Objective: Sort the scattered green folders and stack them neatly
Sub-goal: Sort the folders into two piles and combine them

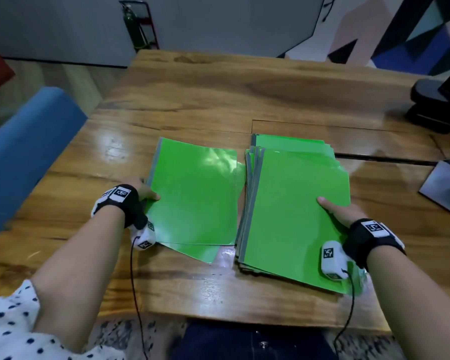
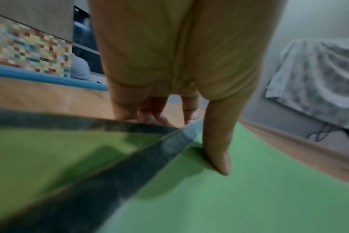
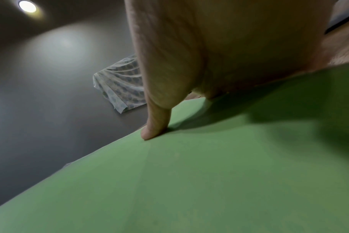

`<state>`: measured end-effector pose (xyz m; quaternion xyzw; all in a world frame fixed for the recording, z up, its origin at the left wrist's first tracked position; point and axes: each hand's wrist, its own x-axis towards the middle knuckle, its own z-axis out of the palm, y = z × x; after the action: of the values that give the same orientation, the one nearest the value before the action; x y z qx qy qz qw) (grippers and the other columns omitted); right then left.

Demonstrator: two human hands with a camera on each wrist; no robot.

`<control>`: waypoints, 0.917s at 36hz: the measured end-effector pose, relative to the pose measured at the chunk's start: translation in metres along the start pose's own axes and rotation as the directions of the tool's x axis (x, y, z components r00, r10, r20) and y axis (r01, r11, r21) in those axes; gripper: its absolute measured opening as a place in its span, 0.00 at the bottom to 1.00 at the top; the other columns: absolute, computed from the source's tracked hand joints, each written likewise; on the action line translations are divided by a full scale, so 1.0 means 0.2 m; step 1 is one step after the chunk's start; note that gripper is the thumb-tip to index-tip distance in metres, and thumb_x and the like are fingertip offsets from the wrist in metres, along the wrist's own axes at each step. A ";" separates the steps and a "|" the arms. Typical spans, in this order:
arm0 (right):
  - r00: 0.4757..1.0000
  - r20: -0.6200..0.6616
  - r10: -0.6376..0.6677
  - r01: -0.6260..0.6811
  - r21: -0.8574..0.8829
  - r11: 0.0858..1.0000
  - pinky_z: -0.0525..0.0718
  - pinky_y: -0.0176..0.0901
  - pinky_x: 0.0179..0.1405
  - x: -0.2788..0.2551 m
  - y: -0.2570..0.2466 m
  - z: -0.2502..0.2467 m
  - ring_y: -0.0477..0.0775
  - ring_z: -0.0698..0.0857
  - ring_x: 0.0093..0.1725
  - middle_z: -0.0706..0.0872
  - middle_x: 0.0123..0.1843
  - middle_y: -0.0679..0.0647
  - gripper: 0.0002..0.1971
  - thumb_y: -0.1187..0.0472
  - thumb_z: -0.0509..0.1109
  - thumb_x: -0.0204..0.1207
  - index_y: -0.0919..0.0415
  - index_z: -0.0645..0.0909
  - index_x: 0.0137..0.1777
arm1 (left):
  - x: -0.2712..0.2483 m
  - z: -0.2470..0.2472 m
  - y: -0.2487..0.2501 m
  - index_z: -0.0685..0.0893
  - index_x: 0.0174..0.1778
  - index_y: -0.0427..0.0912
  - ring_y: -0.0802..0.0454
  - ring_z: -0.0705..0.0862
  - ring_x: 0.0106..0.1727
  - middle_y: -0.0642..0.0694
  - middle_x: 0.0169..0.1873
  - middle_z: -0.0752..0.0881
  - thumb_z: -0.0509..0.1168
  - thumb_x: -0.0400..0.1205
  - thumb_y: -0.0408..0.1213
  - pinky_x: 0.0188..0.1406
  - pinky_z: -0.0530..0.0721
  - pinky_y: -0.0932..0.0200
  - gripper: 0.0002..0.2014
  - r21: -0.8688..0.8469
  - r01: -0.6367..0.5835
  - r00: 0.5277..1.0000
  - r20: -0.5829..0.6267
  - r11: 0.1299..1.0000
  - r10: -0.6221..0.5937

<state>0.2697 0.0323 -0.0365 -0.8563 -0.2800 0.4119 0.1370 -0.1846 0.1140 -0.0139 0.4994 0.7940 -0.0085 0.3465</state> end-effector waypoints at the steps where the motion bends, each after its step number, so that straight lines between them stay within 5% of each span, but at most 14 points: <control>1: 1.000 0.002 -0.002 0.002 0.000 1.000 0.76 0.58 0.66 0.00 0.00 0.00 0.66 0.78 0.67 0.76 0.72 0.66 0.45 0.34 0.72 0.66 0.67 0.69 0.74 | -0.03 0.00 0.03 0.78 0.62 0.31 0.36 0.83 0.57 0.33 0.61 0.83 0.76 0.73 0.33 0.58 0.79 0.45 0.23 -0.016 -0.013 1.000 -0.009 1.000 0.013; 4: 1.000 0.013 -0.010 0.010 0.011 1.000 0.76 0.59 0.68 0.01 0.00 -0.01 0.66 0.79 0.66 0.77 0.72 0.65 0.47 0.34 0.74 0.63 0.66 0.70 0.74 | -0.13 -0.06 0.14 0.78 0.61 0.26 0.35 0.83 0.55 0.28 0.58 0.83 0.76 0.72 0.29 0.54 0.80 0.46 0.24 -0.022 -0.065 0.991 -0.119 0.998 0.062; 8: 0.999 0.034 -0.028 0.028 -0.010 1.000 0.75 0.56 0.67 0.01 -0.01 -0.03 0.66 0.77 0.69 0.75 0.74 0.65 0.44 0.37 0.73 0.68 0.68 0.68 0.75 | -0.31 -0.21 0.33 0.79 0.47 0.37 0.38 0.83 0.49 0.32 0.51 0.86 0.78 0.68 0.29 0.48 0.81 0.48 0.17 0.054 -0.175 0.941 -0.285 0.983 0.183; 14: 0.988 0.147 -0.050 0.061 -0.071 0.996 0.72 0.56 0.71 0.02 0.01 -0.08 0.65 0.75 0.72 0.71 0.77 0.65 0.47 0.32 0.68 0.69 0.68 0.65 0.78 | -0.70 -0.30 0.70 0.78 0.58 0.40 0.33 0.83 0.52 0.31 0.51 0.84 0.63 0.74 0.24 0.46 0.80 0.47 0.16 0.397 -0.347 0.760 -0.412 0.850 0.503; 20: 0.956 0.273 -0.112 0.134 -0.062 0.989 0.68 0.55 0.74 -0.01 0.02 -0.15 0.63 0.71 0.76 0.69 0.79 0.62 0.42 0.32 0.60 0.75 0.63 0.64 0.80 | -1.01 -0.24 0.97 0.72 0.63 0.39 0.40 0.74 0.38 0.32 0.47 0.83 0.57 0.77 0.20 0.35 0.73 0.50 0.20 0.628 -0.366 0.621 -0.384 0.687 0.683; 23: 0.948 0.301 -0.107 0.123 -0.036 0.992 0.63 0.59 0.77 0.06 0.06 -0.15 0.62 0.66 0.79 0.63 0.82 0.61 0.66 0.14 0.58 0.48 0.60 0.62 0.81 | -1.09 -0.28 1.06 0.71 0.64 0.39 0.35 0.80 0.43 0.32 0.48 0.82 0.57 0.76 0.21 0.36 0.72 0.51 0.20 0.605 -0.387 0.582 -0.425 0.696 0.694; 25: 0.938 0.333 -0.091 0.091 0.016 0.996 0.59 0.63 0.78 0.11 0.08 -0.15 0.62 0.61 0.81 0.57 0.84 0.59 0.75 0.10 0.54 0.35 0.55 0.57 0.83 | -1.12 -0.30 1.11 0.72 0.63 0.39 0.36 0.80 0.46 0.33 0.49 0.82 0.59 0.77 0.23 0.38 0.71 0.51 0.19 0.513 -0.455 0.589 -0.439 0.728 0.678; 28: 0.935 0.343 -0.093 0.043 0.150 0.988 0.54 0.64 0.79 0.11 0.09 -0.18 0.60 0.54 0.84 0.51 0.86 0.56 0.62 0.13 0.49 0.54 0.50 0.50 0.85 | -1.07 -0.29 1.15 0.73 0.58 0.39 0.41 0.76 0.46 0.41 0.46 0.79 0.63 0.77 0.26 0.40 0.70 0.54 0.14 0.303 -0.550 0.659 -0.414 0.778 0.628; 29: 0.933 0.341 -0.113 0.047 0.195 0.980 0.54 0.65 0.79 0.17 0.12 -0.18 0.60 0.55 0.84 0.51 0.86 0.55 0.57 0.15 0.48 0.58 0.49 0.51 0.84 | -1.04 -0.26 1.14 0.72 0.54 0.39 0.42 0.76 0.46 0.43 0.44 0.78 0.65 0.77 0.26 0.40 0.70 0.56 0.12 0.219 -0.564 0.697 -0.392 0.796 0.601; 31: 0.925 0.361 -0.115 0.023 0.249 0.968 0.56 0.69 0.78 0.31 0.19 -0.17 0.59 0.60 0.82 0.56 0.85 0.53 0.60 0.12 0.51 0.51 0.44 0.55 0.83 | -0.93 -0.15 1.10 0.69 0.50 0.40 0.45 0.75 0.45 0.46 0.38 0.76 0.67 0.77 0.28 0.36 0.70 0.57 0.13 0.045 -0.532 0.798 -0.307 0.845 0.519; 33: 0.902 0.411 -0.132 0.025 0.255 0.967 0.59 0.68 0.77 0.40 0.25 -0.16 0.59 0.65 0.80 0.61 0.83 0.53 0.63 0.10 0.53 0.46 0.43 0.58 0.82 | -0.82 0.03 1.02 0.70 0.55 0.38 0.43 0.77 0.45 0.42 0.43 0.78 0.68 0.78 0.29 0.36 0.76 0.54 0.15 -0.124 -0.419 0.903 -0.165 0.900 0.398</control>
<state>0.3529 0.0384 -0.0907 -0.7105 -0.2849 0.6136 0.1934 0.0239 0.0858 0.1415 0.6256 0.6912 0.1607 0.3241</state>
